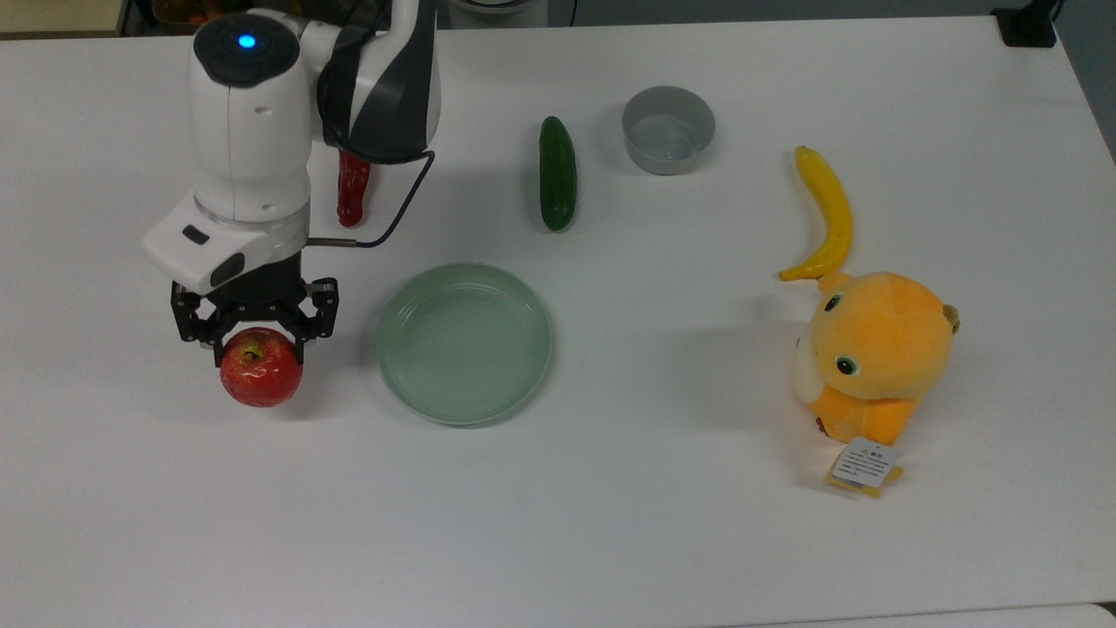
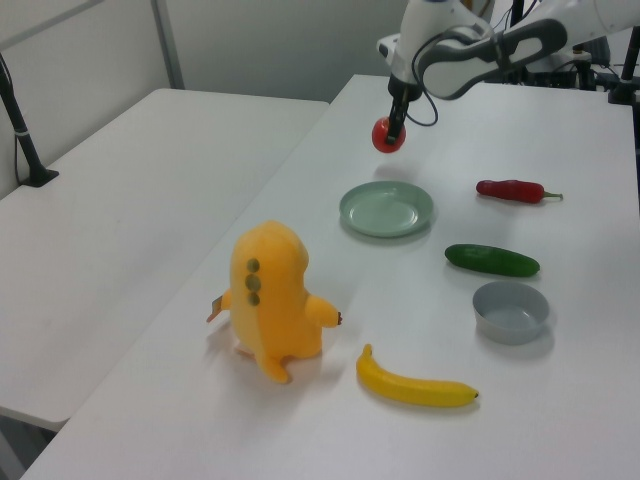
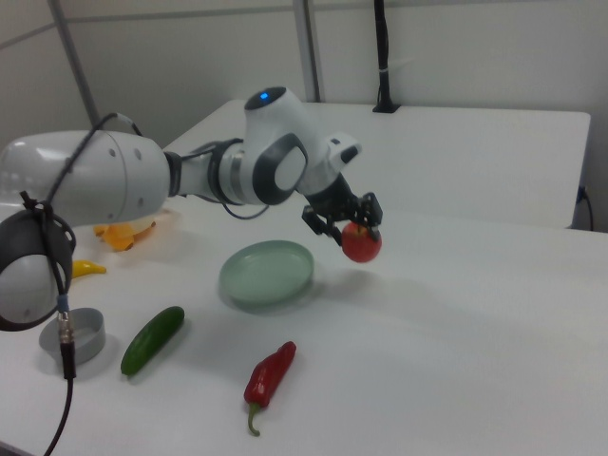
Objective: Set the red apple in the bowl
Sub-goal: 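Lift the grasped red apple off the table, then carry the red apple over the small grey bowl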
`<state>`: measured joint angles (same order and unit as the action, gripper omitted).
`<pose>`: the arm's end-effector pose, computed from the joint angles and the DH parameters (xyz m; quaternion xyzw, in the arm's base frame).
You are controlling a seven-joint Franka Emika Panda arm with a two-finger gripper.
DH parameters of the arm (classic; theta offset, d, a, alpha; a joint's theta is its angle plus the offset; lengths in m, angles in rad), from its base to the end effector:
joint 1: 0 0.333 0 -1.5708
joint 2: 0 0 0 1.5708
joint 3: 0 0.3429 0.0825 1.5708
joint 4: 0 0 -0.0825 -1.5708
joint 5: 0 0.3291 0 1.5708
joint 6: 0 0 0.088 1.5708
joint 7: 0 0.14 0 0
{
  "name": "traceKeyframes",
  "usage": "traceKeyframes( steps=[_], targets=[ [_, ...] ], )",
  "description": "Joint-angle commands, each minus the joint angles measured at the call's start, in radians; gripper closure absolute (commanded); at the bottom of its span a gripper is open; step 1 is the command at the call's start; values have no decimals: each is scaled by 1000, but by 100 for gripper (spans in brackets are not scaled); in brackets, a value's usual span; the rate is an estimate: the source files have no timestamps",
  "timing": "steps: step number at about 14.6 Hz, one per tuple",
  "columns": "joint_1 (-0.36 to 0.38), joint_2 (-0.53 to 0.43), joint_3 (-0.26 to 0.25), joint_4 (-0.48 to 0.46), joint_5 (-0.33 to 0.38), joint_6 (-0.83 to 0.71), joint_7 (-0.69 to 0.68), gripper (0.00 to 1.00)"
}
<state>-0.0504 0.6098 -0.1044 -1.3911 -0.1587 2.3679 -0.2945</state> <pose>0.7230 -0.1001 0.4080 0.9704 0.1282 0.1574 0.1307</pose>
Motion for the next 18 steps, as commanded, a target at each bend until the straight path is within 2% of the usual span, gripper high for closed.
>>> traceKeyframes(
  steps=[1, 5, 7, 10, 11, 14, 18],
  targets=[
    [40, -80, 2, -31, -9, -35, 104, 77],
    [41, -189, 60, -68, 7, -149, 120, 76],
    [35, -240, 113, -94, 16, -225, 132, 76],
    [14, -321, 207, -201, 22, -234, 159, 76],
    [15, -344, 224, -222, 24, -236, 193, 76],
    [33, -413, 252, -304, 40, -237, 303, 76],
    [112, -504, 265, -405, 54, -309, 336, 73]
  ],
)
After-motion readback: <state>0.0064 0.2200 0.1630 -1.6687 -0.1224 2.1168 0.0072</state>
